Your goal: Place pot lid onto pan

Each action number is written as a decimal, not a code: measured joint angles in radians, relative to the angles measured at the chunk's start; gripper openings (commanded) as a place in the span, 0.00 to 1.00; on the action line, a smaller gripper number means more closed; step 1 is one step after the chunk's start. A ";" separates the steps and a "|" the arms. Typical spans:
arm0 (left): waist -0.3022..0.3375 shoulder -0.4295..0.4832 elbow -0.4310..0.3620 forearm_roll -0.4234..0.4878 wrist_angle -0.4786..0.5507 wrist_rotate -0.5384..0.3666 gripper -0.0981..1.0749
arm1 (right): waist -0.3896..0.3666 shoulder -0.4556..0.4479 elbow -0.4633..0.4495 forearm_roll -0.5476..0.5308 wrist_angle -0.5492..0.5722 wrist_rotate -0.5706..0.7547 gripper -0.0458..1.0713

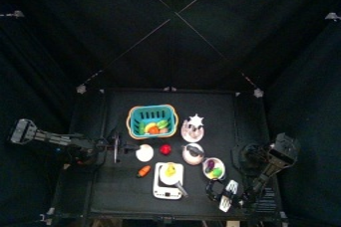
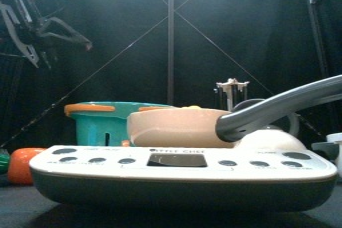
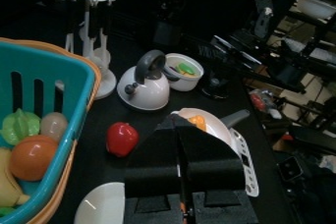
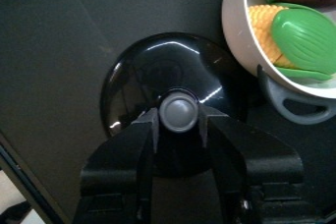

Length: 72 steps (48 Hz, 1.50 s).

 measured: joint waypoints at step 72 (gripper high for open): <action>0.031 0.000 0.003 0.014 0.002 -0.003 0.05 | -0.604 -0.126 -0.239 -0.267 -0.249 -0.436 0.58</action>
